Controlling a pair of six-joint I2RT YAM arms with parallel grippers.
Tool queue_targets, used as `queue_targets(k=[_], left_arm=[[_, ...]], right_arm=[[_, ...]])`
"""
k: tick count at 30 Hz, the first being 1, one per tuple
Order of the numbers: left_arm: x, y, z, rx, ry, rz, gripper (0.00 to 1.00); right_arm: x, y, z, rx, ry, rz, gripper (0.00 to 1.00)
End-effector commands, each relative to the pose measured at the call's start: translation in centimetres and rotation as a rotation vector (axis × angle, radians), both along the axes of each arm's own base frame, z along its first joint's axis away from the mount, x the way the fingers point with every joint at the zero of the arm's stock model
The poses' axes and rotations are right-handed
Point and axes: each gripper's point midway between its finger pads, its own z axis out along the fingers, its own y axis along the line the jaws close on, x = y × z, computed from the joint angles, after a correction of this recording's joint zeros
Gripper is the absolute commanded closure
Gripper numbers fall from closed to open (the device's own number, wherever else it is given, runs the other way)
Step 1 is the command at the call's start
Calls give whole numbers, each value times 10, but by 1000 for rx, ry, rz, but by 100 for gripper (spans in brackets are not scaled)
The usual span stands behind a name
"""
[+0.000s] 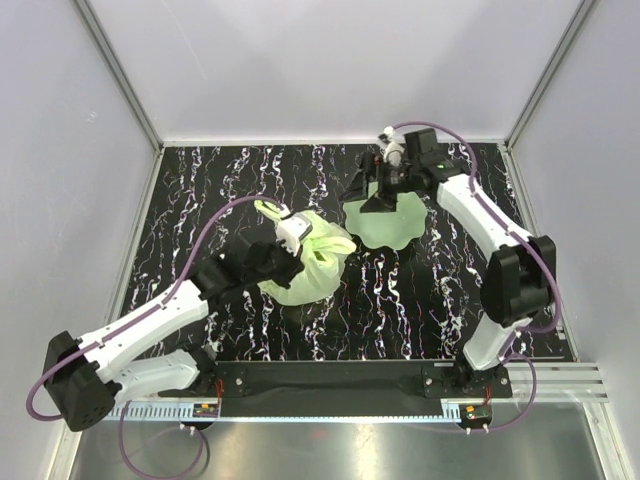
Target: Untie the knot of the plastic bag and take out the fruit
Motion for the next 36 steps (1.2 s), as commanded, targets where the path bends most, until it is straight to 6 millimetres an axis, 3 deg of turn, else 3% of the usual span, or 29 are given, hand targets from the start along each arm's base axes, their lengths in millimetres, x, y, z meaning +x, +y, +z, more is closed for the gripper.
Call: queue_targets(k=[1,5,12,13,14,15,16,20,23,28,30,36], left_arm=[[-6,-6,8,-21,-32,-74,100],[-9,-15,0,-17,12,-113,100],[1,-7,1,7,-15,-45,100],[3,-5,3,10,-25,-35,100],[5,-3,4,15,-31,-18,100],[9,2,4,26,-40,13,100],[9,3,3,30,-40,19,100],[17,19,8,56,-79,105,100],[24,40,12,97,-118,210,100],[45,104,30,204,-216,503,100],[50,120,40,206,-240,564,100],[78,154,71,131,-303,728,100]], right_arm=[[-32,39,0,11,61,168,0],[-54,75,-15,-65,58,255,0],[-67,96,-27,-42,66,304,4],[-69,96,-30,-34,70,308,13],[-72,96,-29,-23,70,319,46],[-72,96,-30,-24,72,313,85],[-73,94,-30,-33,82,291,100],[-66,86,-27,-74,47,224,100],[-48,73,-24,-123,30,93,100],[-16,38,-10,-50,20,-179,100],[-8,25,-8,-48,12,-244,100],[-7,9,-5,-43,-1,-312,100]])
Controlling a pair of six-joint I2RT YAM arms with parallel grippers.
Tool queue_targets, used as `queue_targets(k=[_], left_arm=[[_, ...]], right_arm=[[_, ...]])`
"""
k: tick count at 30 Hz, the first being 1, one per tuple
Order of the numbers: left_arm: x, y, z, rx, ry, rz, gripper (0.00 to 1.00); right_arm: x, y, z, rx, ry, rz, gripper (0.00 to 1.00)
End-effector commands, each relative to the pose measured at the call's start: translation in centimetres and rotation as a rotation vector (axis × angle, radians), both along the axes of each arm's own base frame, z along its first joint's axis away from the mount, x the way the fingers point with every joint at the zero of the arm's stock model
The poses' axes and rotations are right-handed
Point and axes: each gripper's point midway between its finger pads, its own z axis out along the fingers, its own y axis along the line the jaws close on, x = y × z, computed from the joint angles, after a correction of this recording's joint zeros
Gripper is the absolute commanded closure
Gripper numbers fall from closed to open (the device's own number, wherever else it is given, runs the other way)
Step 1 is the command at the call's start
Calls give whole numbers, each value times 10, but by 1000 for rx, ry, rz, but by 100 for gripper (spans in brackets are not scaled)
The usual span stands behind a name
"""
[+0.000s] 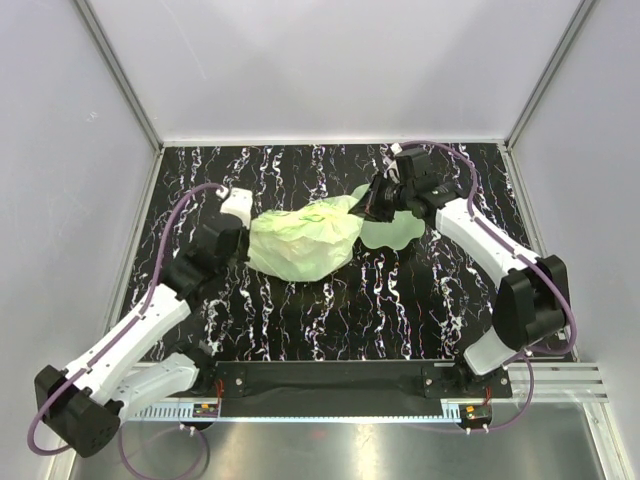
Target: Untie the knot of the plastic bag and take out the fruit
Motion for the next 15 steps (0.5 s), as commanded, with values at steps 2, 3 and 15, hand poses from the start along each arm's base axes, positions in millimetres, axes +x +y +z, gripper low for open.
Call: queue_targets(k=[2,3,15], left_arm=[[29,29,50,-59,-173,169,100],[35,30,58,-95,-208,187,100],[18,-24,54,-433,-261,-69,71]], right_arm=[[11,-10,16,24,-72,-94,100],[9,-12,13,25,-72,-99,100],[-10,-8,31,79,-180,36,11]])
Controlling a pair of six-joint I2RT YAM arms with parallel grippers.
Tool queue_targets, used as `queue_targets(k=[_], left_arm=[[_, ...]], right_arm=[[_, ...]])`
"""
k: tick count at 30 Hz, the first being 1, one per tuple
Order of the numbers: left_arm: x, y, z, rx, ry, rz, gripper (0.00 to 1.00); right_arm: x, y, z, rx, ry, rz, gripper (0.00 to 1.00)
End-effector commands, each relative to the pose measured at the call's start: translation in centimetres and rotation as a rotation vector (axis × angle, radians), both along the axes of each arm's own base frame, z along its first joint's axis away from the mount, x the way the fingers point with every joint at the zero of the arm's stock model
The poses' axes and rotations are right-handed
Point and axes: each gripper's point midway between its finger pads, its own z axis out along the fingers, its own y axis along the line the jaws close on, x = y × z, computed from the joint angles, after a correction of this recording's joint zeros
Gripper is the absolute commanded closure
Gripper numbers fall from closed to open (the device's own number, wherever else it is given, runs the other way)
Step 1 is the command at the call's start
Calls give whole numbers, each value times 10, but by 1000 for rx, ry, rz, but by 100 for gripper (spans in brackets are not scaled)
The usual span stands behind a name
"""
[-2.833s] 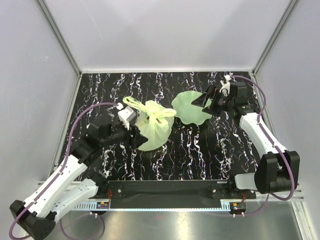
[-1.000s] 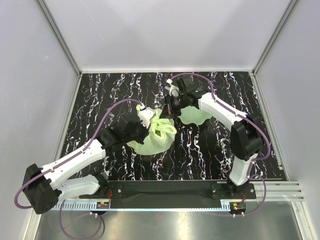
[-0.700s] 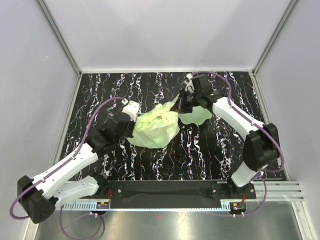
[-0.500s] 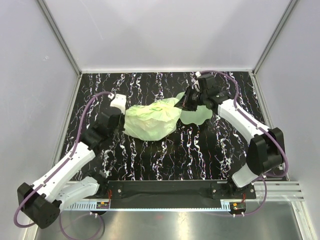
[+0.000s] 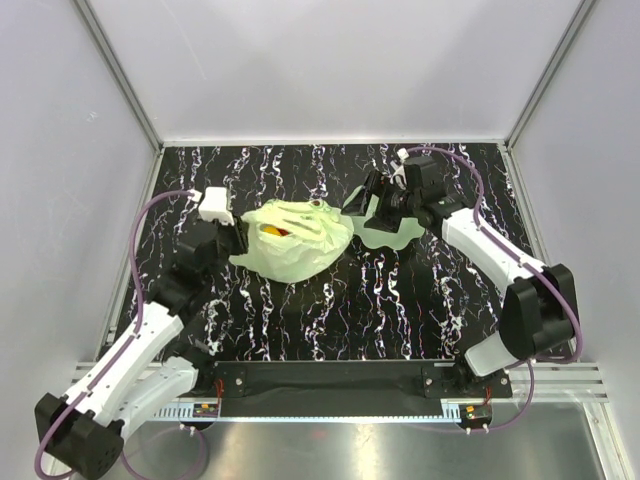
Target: Untie the knot of the plastic bag and take out the fruit
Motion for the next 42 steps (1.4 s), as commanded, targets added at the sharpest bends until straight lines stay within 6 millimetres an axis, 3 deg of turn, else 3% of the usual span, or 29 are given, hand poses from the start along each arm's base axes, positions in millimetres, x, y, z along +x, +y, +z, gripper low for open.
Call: queue_targets(k=[1,3,5,6,9,11,14,18,22,26,32,35,36,39,42], left_arm=[[-10,-29,23,-152,-48,-124,62],[-20,-28,14,-168,2,-125,40],[-30,-22,16,-176,4,-116,31],[-36,-19,10,-168,29,-110,17],[-50,-9,27,-172,-5,-100,1],[-58,-4,51,-174,-58,-107,1],[-63,-3,68,-124,-57,-137,1],[-62,-19,75,-60,24,-224,1],[-65,-45,64,46,120,-354,1],[-59,-53,49,163,205,-370,1],[-51,-65,62,228,164,-345,1],[-62,-67,55,374,157,-380,1],[-70,-78,52,421,146,-427,1],[-79,-85,39,563,122,-476,1],[-76,-89,31,665,101,-503,1]], right_arm=[[-6,2,45,51,-179,71,6],[-10,-1,57,48,-227,74,5],[-13,-2,67,45,-268,91,1],[-15,-3,74,41,-281,99,0],[-13,-5,77,-4,-281,113,0],[-12,-5,80,-15,-292,121,0],[-11,-3,80,-13,-290,126,0],[-15,0,78,-16,-282,137,0],[-18,1,71,-34,-261,150,0],[-19,1,65,-46,-246,154,0],[-22,-1,60,-62,-240,152,0],[-23,-3,53,-76,-227,151,0],[-24,-3,52,-78,-225,153,0],[-24,-3,48,-81,-216,156,0],[-24,-2,44,-78,-201,156,0]])
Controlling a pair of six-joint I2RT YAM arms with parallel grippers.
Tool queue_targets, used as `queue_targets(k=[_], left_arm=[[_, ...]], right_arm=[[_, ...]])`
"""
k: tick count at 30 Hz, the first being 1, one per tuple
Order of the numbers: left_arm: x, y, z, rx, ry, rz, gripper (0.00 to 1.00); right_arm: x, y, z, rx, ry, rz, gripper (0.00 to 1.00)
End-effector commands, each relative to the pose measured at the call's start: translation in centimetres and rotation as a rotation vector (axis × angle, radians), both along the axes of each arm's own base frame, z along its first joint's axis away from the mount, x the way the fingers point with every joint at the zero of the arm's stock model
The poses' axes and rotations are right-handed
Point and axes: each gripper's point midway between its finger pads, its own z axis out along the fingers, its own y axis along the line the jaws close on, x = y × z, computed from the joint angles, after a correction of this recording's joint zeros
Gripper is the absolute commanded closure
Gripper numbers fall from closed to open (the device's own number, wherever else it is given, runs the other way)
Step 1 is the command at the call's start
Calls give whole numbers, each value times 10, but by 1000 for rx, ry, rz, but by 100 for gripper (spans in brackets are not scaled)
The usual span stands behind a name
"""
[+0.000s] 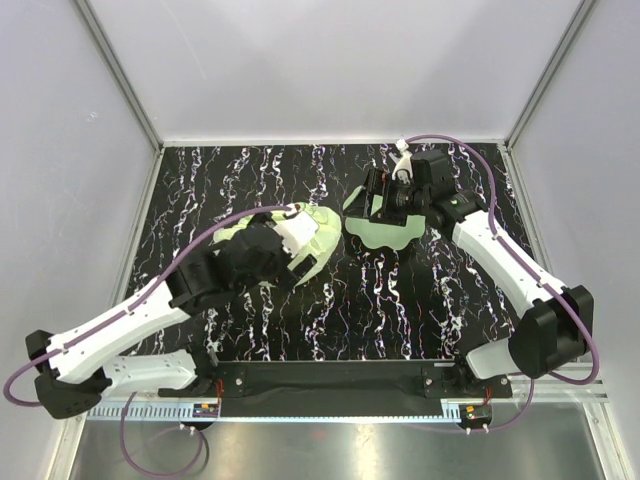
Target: Untie the knot of the plastic bag and take out the fruit
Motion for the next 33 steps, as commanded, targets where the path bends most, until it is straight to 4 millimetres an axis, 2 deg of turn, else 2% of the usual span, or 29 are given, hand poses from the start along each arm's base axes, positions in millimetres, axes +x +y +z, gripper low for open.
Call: queue_targets(k=[1,8,10,14,16,17,18,19,22,23,24,25,26,28,29,30,31,32,33], left_arm=[[16,12,-1,163,-107,9,1],[32,4,-15,332,-149,-46,1],[35,3,-25,378,-149,-48,1],[48,8,-19,420,-219,14,1],[55,2,-15,407,-263,12,5],[57,4,-22,425,-269,10,9],[59,5,-22,427,-275,21,18],[62,7,-20,425,-284,42,43],[68,9,3,300,-334,132,96],[65,14,19,225,-362,156,100],[63,17,22,182,-375,175,100],[62,17,33,83,-390,212,100],[58,26,46,0,-406,245,100],[54,35,47,-140,-389,309,100],[49,49,59,-230,-405,355,100],[46,56,60,-290,-401,382,100],[43,59,53,-370,-378,412,100],[37,75,60,-448,-401,446,100],[34,79,60,-512,-398,465,100]], right_arm=[[0,3,-1,-6,-18,14,0],[-1,2,-1,-4,-19,10,0],[-1,2,-1,-6,-18,9,0],[1,3,-4,-6,-13,7,0],[0,3,-4,-4,-10,9,0],[1,4,-4,-2,-10,9,0],[1,4,-4,1,-7,9,1],[0,4,-4,1,-7,10,0],[-1,3,-2,2,-18,11,0],[-2,3,-1,0,-24,14,0],[-2,3,1,2,-27,21,0],[-4,5,5,15,-34,39,0],[-5,7,8,20,-45,51,0],[-7,11,19,48,-69,86,0],[-10,14,23,53,-84,106,0],[-11,17,26,56,-95,119,0],[-13,21,33,64,-111,137,0],[-15,24,36,62,-127,157,1],[-22,33,41,64,-139,190,1]])
